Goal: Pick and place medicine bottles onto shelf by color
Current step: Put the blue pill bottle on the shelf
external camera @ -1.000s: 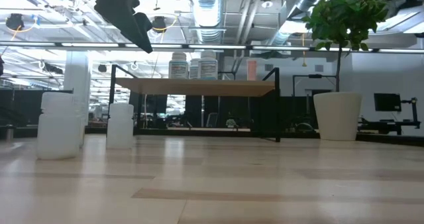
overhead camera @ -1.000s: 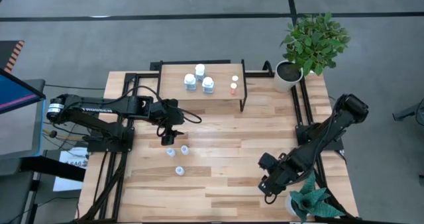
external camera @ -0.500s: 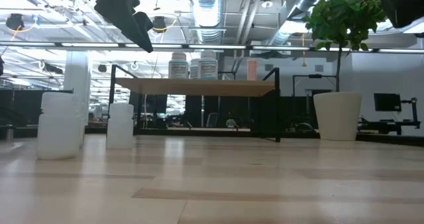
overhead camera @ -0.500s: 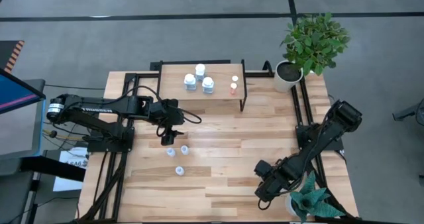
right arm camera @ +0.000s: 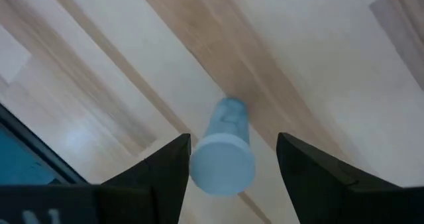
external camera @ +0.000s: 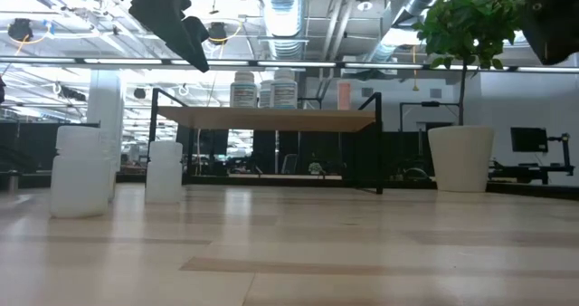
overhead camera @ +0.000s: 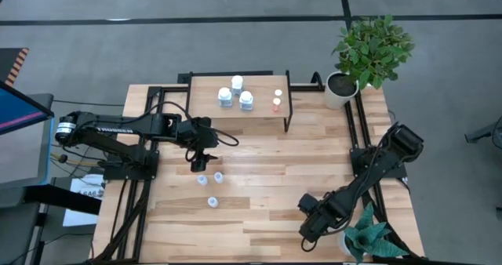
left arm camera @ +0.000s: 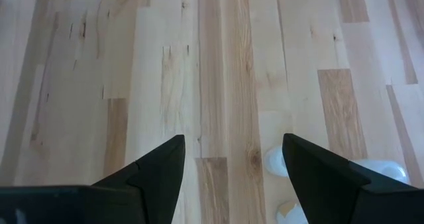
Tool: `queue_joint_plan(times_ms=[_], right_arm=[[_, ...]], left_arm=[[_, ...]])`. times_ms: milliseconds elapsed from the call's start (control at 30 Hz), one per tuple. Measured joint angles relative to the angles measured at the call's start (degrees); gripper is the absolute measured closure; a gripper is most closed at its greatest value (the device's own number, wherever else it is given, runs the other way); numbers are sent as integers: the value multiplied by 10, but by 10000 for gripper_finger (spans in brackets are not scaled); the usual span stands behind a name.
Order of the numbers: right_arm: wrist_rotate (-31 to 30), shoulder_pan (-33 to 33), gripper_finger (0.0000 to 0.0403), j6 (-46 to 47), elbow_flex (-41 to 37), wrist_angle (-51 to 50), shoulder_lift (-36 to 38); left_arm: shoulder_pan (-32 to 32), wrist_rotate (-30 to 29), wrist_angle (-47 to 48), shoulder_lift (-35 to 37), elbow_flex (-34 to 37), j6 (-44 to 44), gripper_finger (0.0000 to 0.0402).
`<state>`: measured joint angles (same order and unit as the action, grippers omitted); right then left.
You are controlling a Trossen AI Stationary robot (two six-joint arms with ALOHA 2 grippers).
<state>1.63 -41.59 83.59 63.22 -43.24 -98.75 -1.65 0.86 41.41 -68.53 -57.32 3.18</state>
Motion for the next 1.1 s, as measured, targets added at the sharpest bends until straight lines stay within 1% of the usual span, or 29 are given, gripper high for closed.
queue_joint_plan(times_ms=[133, 233, 333, 467, 533, 567, 700, 800, 933, 1100], right_arm=[[0, 1, 161, 0, 0, -1, 1], [0, 1, 179, 0, 0, -2, 1], [0, 1, 214, -1, 0, -2, 1], [1, 3, 276, 1, 0, 0, 2], [18, 10, 301, 6, 1, 7, 2], [30, 15, 307, 6, 4, 5, 2], [74, 50, 307, -6, 33, -1, 2], [90, 84, 303, -60, 64, -6, 2], [93, 139, 287, -179, 124, -24, 2], [89, 217, 300, -338, 225, -110, 2]], left_arm=[[0, 0, -1, 0, 0, 0, 160], [0, 0, -1, 0, 0, 0, 160], [0, 0, -1, 0, 0, 0, 160], [0, 0, -1, 0, 0, 0, 160], [0, 0, -1, 0, 0, 0, 160], [0, 0, -1, 0, 0, 0, 160], [0, 0, -1, 0, 0, 0, 160], [0, 0, -1, 0, 0, 0, 160], [0, 0, -1, 0, 0, 0, 160], [0, 0, -1, 0, 0, 0, 160]])
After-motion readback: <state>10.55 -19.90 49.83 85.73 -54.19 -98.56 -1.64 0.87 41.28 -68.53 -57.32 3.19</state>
